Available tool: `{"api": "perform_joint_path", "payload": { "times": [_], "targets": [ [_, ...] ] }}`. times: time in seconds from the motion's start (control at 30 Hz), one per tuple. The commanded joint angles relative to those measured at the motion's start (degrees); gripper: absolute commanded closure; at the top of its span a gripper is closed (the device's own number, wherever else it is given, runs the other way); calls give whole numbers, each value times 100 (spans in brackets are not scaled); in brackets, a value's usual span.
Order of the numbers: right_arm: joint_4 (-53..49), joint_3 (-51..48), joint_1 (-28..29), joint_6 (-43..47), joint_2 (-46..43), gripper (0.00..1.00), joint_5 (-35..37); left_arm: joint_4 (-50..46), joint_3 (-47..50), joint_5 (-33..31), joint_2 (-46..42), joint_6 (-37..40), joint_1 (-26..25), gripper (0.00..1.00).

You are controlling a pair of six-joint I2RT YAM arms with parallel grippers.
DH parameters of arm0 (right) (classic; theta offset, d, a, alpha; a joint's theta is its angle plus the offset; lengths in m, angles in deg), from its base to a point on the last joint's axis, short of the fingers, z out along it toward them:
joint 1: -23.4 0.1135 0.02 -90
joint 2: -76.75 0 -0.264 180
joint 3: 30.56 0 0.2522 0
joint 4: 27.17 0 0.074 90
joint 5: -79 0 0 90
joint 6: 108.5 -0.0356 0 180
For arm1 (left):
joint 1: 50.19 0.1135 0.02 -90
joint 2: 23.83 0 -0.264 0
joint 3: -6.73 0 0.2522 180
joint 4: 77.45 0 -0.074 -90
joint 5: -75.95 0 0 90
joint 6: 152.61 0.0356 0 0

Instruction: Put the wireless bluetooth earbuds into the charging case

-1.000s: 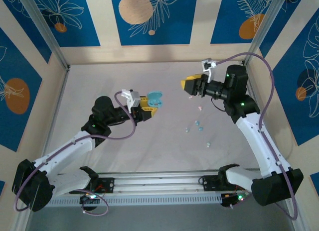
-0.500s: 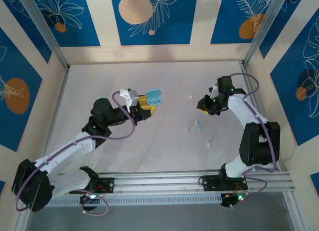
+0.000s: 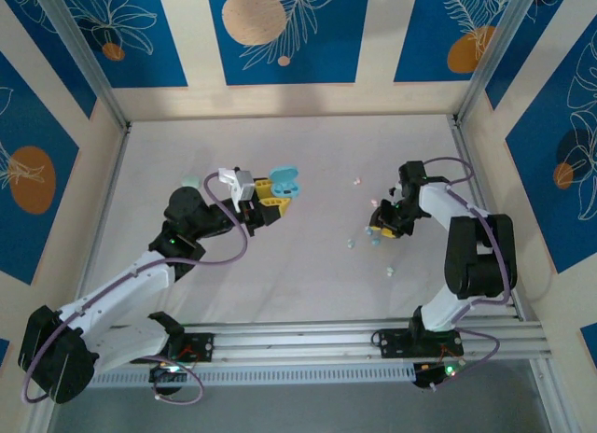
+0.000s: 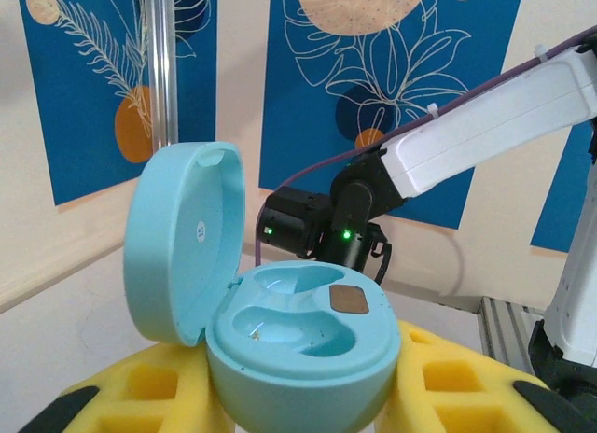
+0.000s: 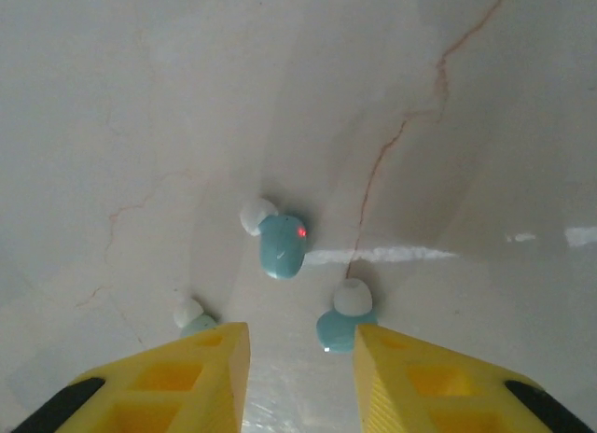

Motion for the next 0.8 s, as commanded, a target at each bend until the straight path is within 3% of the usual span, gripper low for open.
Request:
{"api": "perform_joint_path", "payload": {
  "times": [0.0,0.33,0.77],
  "targets": [
    [116,94,20,171,219,64,-168,128,-13,0,-72,4,-58,66],
    [308,250,-19,323,641,63,-314,35,-14,-19,-127,2,-71,66],
    [41,-145,-19,258,328,63,-455,51,-14,-11,-49,4,-65,65]
  ]
}}
